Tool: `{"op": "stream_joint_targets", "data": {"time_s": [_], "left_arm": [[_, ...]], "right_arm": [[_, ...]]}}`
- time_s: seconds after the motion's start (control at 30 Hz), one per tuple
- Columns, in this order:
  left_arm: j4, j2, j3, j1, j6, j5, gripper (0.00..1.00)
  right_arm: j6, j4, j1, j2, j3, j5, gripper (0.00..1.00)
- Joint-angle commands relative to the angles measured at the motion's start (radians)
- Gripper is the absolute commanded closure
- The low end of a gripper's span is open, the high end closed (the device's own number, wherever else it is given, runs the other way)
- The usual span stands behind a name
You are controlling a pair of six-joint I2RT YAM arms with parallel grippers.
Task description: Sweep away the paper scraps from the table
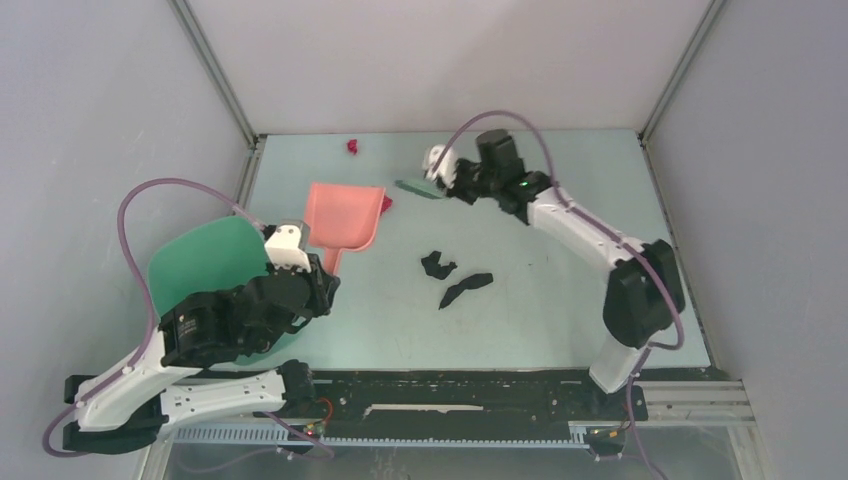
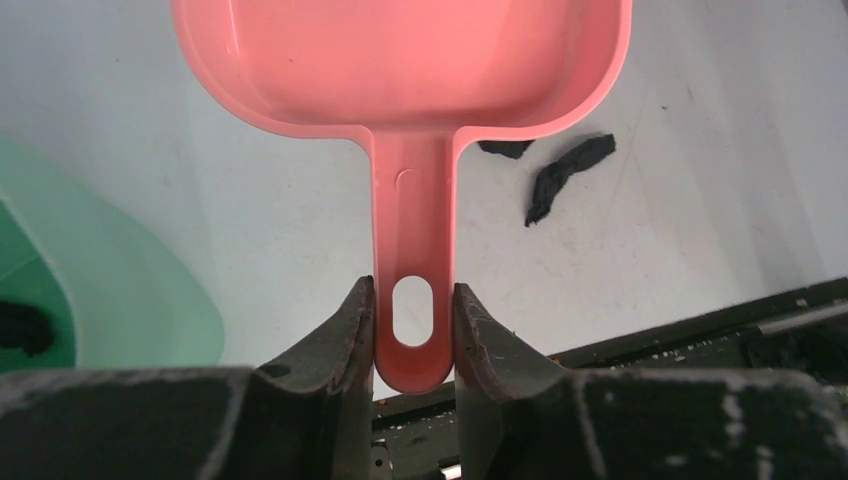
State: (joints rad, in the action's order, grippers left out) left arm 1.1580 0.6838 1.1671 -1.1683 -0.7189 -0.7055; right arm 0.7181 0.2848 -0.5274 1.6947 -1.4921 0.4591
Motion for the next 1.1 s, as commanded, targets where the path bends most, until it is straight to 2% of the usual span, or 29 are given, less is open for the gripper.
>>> {"op": "stream_joint_targets", "data": {"time_s": [0.0, 0.17, 0.37, 0.57, 0.73, 0.87, 1.07], "left_arm": [[0.063, -0.027, 0.05, 0.001, -0.126, -0.135, 1.0], [0.043, -0.057, 0.052, 0.001, -0.12, -0.158, 1.0], [0.038, -0.039, 0.046, 0.001, -0.102, -0.15, 1.0], [0.012, -0.022, 0.046, 0.001, -0.063, -0.133, 1.0], [0.007, -0.015, 0.043, 0.001, -0.046, -0.127, 1.0], [0.002, -0.021, 0.031, 0.001, -0.042, -0.127, 1.0], [-0.004, -0.024, 0.001, 0.001, -0.042, -0.108, 1.0]], "right_arm": [[0.408, -0.286, -0.089, 0.112, 0.039, -0.203, 1.0], [0.574, -0.536, -0.148, 0.244, 0.023, -0.243, 1.0], [0.679, -0.505, -0.194, 0.428, -0.21, -0.231, 1.0], [0.757, -0.534, -0.241, 0.616, -0.36, -0.214, 1.0], [0.817, -0.433, -0.259, 0.69, -0.432, -0.174, 1.0], [0.815, -0.211, -0.265, 0.701, -0.525, -0.139, 1.0], [0.916, 0.07, -0.272, 0.568, -0.43, -0.151, 1.0]]}}
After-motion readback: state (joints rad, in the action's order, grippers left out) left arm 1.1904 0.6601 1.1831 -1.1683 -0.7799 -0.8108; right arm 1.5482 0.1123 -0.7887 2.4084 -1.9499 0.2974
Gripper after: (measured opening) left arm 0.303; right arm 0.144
